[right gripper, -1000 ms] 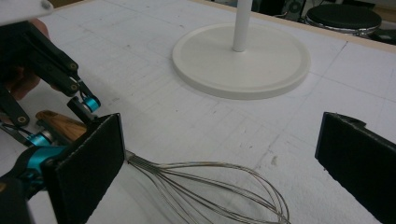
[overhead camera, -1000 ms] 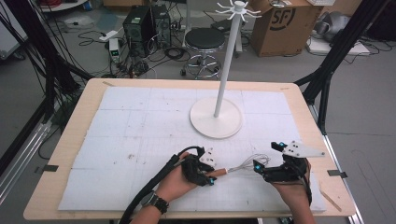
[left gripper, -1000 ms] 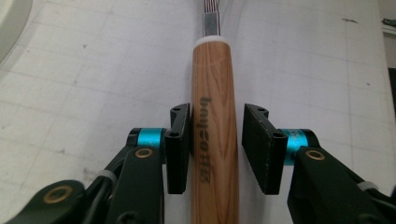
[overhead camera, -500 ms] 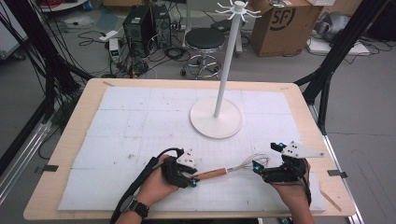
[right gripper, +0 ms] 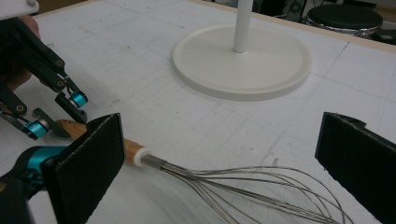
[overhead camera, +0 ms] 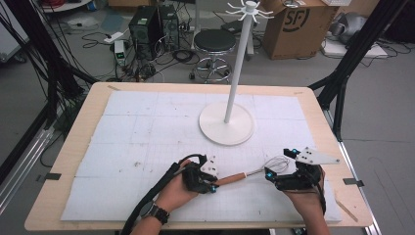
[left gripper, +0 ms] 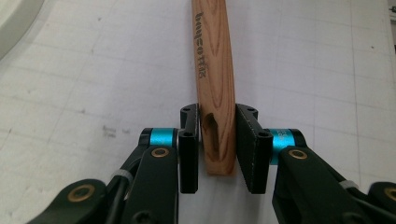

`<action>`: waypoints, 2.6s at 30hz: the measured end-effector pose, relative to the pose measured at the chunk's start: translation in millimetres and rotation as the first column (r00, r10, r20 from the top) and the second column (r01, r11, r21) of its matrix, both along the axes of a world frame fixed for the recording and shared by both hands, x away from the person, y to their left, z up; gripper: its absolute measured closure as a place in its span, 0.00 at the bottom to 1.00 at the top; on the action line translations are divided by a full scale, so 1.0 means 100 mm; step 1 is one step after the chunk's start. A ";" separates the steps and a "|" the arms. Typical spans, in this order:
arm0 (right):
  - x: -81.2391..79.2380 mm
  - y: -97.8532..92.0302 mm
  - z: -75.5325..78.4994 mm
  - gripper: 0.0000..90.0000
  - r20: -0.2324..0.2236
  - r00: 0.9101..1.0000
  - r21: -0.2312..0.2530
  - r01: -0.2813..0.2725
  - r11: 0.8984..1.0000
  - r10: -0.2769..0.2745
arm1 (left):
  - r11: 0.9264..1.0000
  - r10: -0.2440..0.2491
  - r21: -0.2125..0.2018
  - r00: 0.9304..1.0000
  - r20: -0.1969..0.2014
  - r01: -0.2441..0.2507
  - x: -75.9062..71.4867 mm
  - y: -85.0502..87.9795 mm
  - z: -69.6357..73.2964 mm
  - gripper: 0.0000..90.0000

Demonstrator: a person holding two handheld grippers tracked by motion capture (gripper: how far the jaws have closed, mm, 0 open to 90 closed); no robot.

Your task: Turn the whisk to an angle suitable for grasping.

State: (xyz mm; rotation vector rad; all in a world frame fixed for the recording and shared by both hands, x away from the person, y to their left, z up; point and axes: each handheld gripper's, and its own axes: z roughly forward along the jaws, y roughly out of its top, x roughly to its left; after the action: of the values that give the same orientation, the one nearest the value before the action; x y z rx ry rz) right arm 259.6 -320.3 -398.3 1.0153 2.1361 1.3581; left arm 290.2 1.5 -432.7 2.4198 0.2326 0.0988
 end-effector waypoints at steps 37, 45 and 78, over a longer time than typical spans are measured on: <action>-0.03 -0.07 0.00 0.01 0.003 1.000 0.007 0.017 1.000 -0.017 | 0.957 0.290 -0.001 0.955 0.060 -0.290 0.35 0.21 -0.02 0.40; -0.04 -0.09 0.00 0.01 0.005 1.000 0.012 0.021 1.000 -0.021 | 0.967 0.254 -0.036 0.967 0.027 -0.253 0.31 0.21 0.02 0.37; -0.03 -0.08 -0.03 0.01 -0.004 1.000 0.005 0.015 1.000 -0.015 | 0.933 0.355 -0.075 0.935 0.025 -0.352 0.41 0.23 -0.02 0.21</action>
State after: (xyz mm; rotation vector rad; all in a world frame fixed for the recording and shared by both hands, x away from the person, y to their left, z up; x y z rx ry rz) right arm 257.0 -328.2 -401.1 1.0353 2.1246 1.3564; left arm 331.7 24.9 -434.6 2.2799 0.6429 0.2945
